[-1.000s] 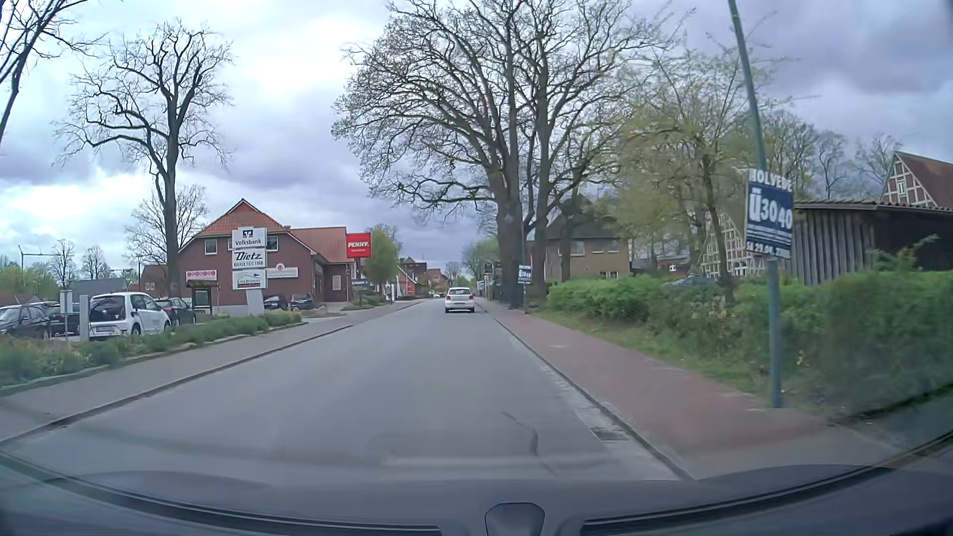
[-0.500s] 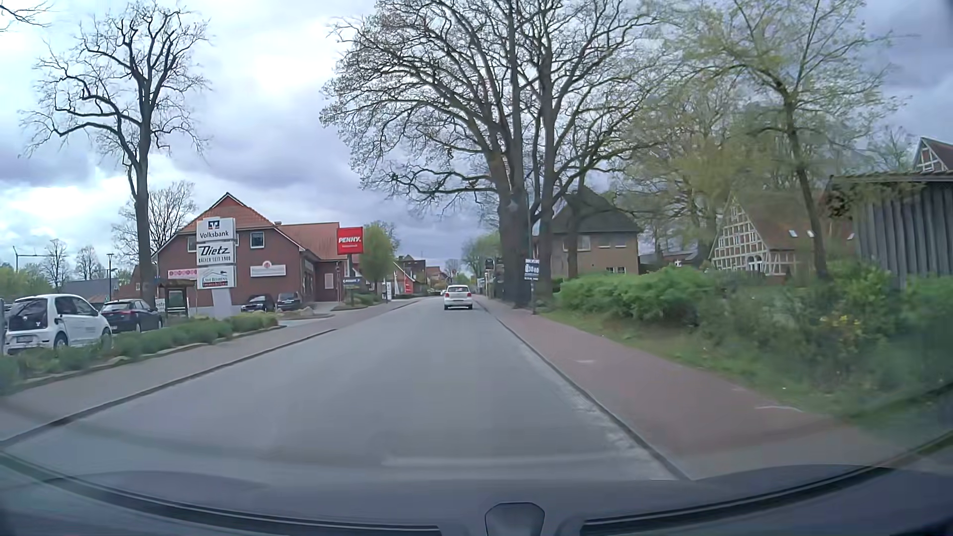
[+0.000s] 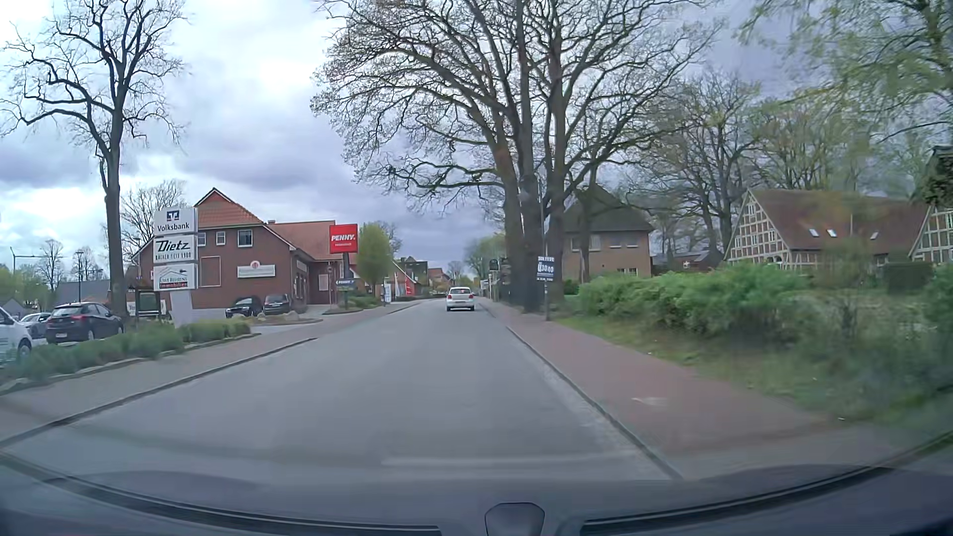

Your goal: Follow the waypoints while adhering to traffic rules and regulations

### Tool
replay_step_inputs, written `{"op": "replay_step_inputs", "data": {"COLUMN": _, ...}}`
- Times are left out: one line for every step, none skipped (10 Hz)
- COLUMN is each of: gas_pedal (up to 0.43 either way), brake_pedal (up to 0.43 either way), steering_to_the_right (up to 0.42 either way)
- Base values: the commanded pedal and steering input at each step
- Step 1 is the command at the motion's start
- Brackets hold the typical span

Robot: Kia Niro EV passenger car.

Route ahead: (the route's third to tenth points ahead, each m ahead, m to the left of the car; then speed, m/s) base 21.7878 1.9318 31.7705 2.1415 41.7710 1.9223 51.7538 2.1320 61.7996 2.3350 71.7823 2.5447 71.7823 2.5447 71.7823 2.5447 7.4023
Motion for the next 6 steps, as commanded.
{"op": "replay_step_inputs", "data": {"gas_pedal": 0.13, "brake_pedal": 0.0, "steering_to_the_right": -0.009}}
{"op": "replay_step_inputs", "data": {"gas_pedal": 0.13, "brake_pedal": 0.0, "steering_to_the_right": -0.009}}
{"op": "replay_step_inputs", "data": {"gas_pedal": 0.13, "brake_pedal": 0.0, "steering_to_the_right": -0.009}}
{"op": "replay_step_inputs", "data": {"gas_pedal": 0.13, "brake_pedal": 0.0, "steering_to_the_right": -0.009}}
{"op": "replay_step_inputs", "data": {"gas_pedal": 0.13, "brake_pedal": 0.0, "steering_to_the_right": -0.009}}
{"op": "replay_step_inputs", "data": {"gas_pedal": 0.13, "brake_pedal": 0.0, "steering_to_the_right": -0.009}}
